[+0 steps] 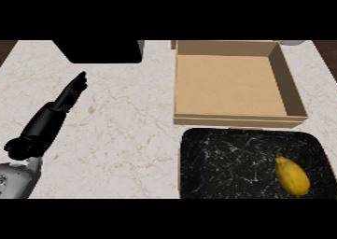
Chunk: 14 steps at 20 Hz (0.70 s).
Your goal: Pick the lemon from the tray and place it in the cardboard box
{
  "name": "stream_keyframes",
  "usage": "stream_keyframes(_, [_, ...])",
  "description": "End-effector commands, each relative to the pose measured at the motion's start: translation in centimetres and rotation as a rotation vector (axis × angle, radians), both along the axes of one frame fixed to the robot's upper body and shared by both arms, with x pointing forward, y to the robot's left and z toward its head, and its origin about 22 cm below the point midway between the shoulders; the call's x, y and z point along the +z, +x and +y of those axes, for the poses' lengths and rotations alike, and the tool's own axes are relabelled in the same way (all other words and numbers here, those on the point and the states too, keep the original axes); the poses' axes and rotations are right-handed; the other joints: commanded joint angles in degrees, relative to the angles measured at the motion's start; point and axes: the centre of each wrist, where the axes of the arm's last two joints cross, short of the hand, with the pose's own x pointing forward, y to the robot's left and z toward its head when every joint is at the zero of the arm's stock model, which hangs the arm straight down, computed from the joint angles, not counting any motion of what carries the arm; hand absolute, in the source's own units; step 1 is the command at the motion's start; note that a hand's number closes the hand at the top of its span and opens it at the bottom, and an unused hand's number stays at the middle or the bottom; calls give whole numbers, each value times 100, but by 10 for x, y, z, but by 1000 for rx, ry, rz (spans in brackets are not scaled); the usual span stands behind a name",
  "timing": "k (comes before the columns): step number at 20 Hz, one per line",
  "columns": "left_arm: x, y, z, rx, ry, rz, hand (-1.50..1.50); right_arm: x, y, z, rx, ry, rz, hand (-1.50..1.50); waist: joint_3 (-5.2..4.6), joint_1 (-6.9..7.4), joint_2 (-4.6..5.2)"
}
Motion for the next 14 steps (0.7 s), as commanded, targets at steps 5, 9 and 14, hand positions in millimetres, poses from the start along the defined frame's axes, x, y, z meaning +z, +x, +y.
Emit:
stream_keyframes(5, [-2,6,-1,15,6,-9,0,20,-8,15,290,-178,11,-150,-24,-44,-34])
stream_keyframes(9, [-8,0,-12,6,12,6,0,11,-16,27,310,-263,76,-150,-25,-25,-34])
stream_keyframes(14, [-23,-6,6,12,10,-12,0,20,-24,28,323,-291,130,-150,-29,-18,-34])
